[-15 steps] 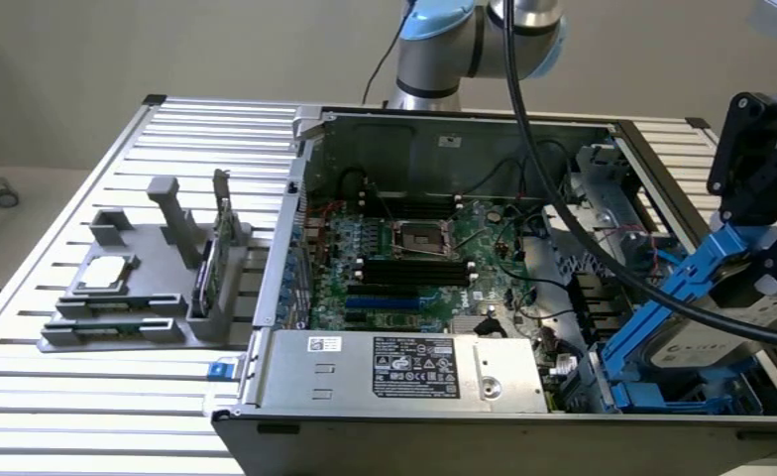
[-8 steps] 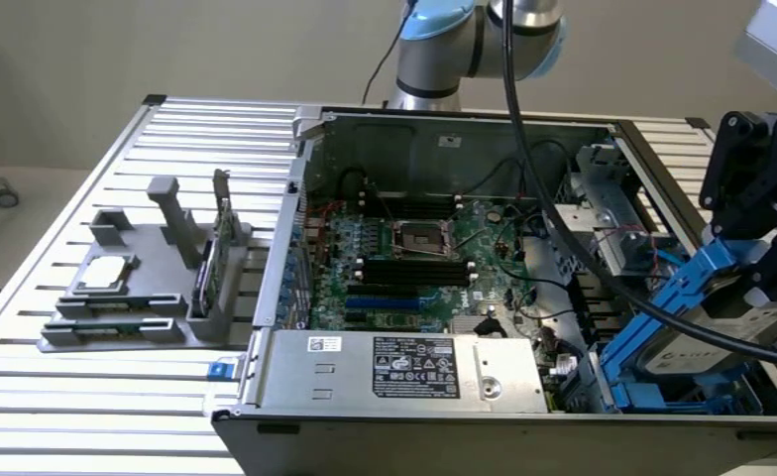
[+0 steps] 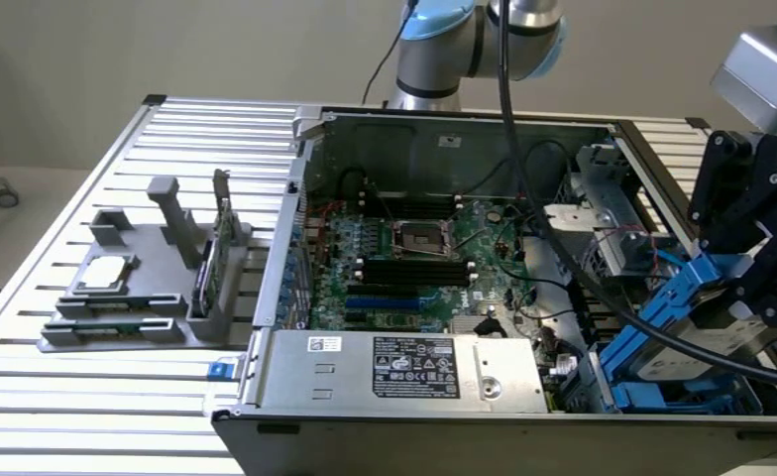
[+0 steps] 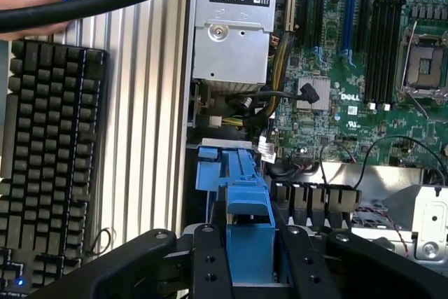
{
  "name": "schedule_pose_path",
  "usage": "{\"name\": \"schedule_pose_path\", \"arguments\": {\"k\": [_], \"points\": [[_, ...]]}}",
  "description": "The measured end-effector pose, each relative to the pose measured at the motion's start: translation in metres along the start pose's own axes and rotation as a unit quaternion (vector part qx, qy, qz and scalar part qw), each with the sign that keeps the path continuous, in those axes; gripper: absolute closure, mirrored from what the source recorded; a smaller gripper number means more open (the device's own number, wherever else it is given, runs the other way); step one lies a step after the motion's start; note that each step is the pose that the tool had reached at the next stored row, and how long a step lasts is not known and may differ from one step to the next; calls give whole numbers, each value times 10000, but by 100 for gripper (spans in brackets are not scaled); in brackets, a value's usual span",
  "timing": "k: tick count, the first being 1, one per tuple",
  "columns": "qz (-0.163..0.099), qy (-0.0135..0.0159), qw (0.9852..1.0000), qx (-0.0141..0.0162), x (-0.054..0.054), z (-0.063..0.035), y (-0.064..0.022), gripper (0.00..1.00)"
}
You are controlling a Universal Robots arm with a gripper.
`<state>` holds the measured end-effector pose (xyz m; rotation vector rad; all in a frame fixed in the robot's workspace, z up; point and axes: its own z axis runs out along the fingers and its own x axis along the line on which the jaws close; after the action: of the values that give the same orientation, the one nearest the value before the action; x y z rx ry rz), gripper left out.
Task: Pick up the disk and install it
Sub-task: 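Pick up the disk, then insert the disk into the insertion slot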
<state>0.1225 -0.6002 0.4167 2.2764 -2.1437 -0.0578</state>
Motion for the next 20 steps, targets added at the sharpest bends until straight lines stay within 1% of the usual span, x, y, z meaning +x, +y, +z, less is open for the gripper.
{"name": "schedule_pose_path", "arguments": {"k": [3, 7, 10, 20], "points": [[0, -13, 10000, 0, 0, 34, -1, 68], [-1, -44, 10000, 1, -4, 66, -3, 68], [-2, -80, 10000, 3, -8, 90, -4, 68], [-6, -172, 9999, 7, -14, 171, -7, 68]]}}
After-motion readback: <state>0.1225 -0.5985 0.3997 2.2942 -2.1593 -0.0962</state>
